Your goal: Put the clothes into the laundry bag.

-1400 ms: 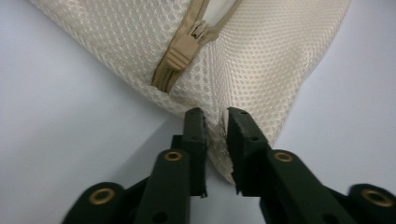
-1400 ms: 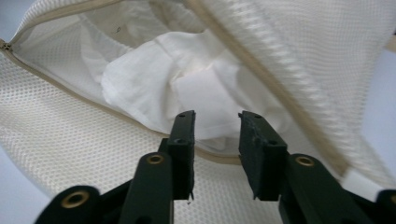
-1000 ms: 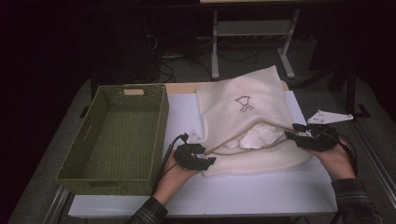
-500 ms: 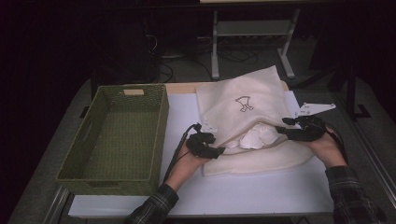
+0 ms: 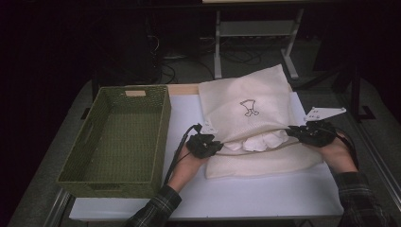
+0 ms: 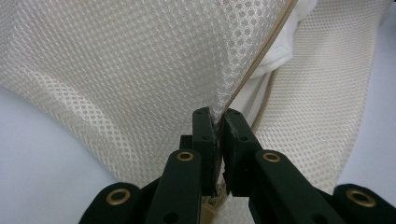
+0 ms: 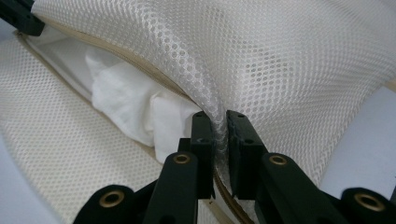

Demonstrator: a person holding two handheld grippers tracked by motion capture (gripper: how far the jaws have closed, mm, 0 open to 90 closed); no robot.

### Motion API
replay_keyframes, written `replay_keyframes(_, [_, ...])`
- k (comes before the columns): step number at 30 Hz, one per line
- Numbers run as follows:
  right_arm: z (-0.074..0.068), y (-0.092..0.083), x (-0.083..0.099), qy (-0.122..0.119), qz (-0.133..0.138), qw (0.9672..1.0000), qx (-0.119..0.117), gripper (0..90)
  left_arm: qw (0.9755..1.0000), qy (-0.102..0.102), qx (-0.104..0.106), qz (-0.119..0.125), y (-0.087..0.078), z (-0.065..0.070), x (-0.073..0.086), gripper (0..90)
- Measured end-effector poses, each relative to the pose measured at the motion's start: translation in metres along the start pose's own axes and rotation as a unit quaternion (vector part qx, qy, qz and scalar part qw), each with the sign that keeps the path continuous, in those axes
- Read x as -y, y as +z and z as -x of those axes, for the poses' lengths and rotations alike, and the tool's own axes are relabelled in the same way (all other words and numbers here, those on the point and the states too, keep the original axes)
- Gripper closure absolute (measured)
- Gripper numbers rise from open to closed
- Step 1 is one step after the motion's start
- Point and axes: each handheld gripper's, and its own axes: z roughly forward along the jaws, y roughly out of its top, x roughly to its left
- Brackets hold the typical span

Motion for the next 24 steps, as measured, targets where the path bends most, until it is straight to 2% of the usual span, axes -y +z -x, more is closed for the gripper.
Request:
replay_keyframes(6, [-0.005, -0.010, 0.003, -0.004, -0.008, 0.9999, -0.009, 81.4, 0.9999, 0.008, 0.013, -0.002, -0.009, 0.006, -0.001, 84.5])
replay_keyframes(11, [-0.011, -0.019, 0.013, -0.004, -0.019, 0.9994, -0.028, 81.4, 0.9989, 0.019, 0.035, -0.024, -0.008, 0.012, 0.003, 84.5])
replay_keyframes(13, [-0.013, -0.015, 0.026, 0.001, -0.035, 0.9988, -0.033, 81.3, 0.9985, 0.020, 0.040, -0.032, -0.005, 0.012, 0.005, 84.5])
replay_keyframes(17, [-0.014, -0.005, 0.039, 0.009, -0.056, 0.9975, -0.042, 81.5, 0.9969, 0.025, 0.050, -0.056, 0.001, 0.013, 0.010, 84.3])
replay_keyframes(24, [-0.013, 0.017, 0.049, 0.018, -0.085, 0.9953, -0.043, 82.0, 0.9954, 0.024, 0.058, -0.073, 0.011, 0.008, 0.014, 83.4])
